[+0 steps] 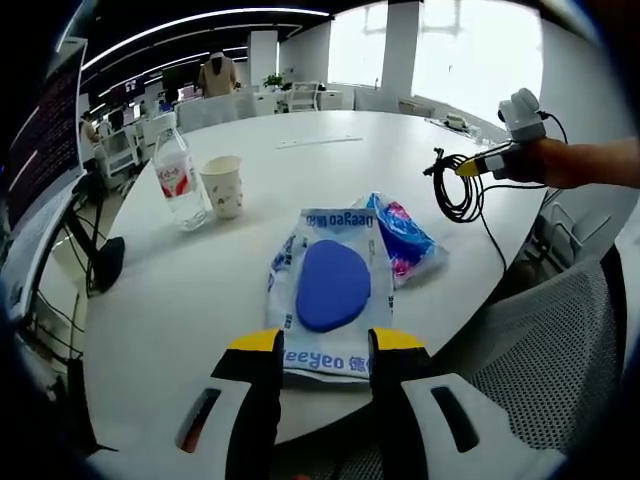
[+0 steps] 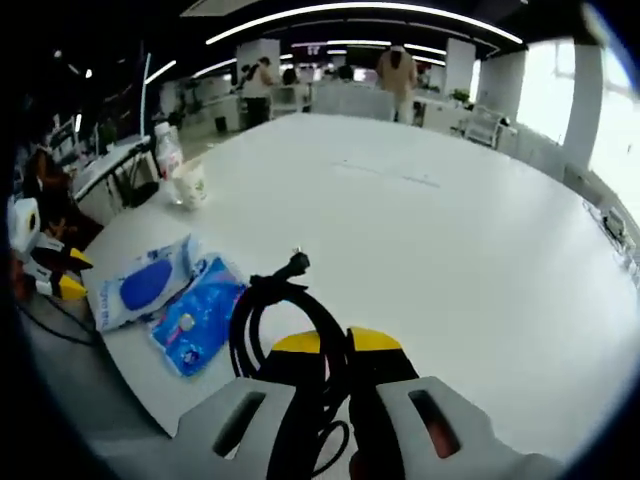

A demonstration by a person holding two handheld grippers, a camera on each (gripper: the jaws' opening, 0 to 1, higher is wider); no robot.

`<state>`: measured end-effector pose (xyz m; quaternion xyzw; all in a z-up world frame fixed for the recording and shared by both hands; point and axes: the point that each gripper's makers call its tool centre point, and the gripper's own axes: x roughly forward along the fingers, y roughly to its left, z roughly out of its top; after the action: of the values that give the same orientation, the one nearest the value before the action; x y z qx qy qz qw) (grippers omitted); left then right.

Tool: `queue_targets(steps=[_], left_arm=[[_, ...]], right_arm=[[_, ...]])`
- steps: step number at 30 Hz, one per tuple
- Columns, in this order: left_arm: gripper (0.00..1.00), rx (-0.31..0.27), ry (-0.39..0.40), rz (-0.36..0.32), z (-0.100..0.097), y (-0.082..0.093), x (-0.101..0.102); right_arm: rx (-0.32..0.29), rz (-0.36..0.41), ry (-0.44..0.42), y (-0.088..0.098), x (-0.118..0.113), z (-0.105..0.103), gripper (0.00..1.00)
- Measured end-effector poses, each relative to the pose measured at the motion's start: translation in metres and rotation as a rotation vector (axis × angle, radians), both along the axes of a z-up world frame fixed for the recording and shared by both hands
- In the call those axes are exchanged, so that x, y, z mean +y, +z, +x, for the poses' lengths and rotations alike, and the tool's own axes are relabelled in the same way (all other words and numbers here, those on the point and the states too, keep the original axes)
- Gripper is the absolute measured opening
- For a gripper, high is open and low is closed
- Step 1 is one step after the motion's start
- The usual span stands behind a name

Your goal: Arrange the tabletop items into an orderly group along one side of the table until the central work area is clear of visible clutter.

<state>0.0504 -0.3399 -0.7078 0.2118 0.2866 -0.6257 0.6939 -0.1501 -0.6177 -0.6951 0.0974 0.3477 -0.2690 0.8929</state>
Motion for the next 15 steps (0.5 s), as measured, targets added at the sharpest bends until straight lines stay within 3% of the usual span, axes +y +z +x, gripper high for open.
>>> queue_targets(steps=[15], left_arm=[[0.32, -0.002, 0.01, 0.001, 0.002, 0.0, 0.0]], right_arm=[[-0.009, 0.068, -0.052, -0.015, -0.017, 0.01, 0.05]])
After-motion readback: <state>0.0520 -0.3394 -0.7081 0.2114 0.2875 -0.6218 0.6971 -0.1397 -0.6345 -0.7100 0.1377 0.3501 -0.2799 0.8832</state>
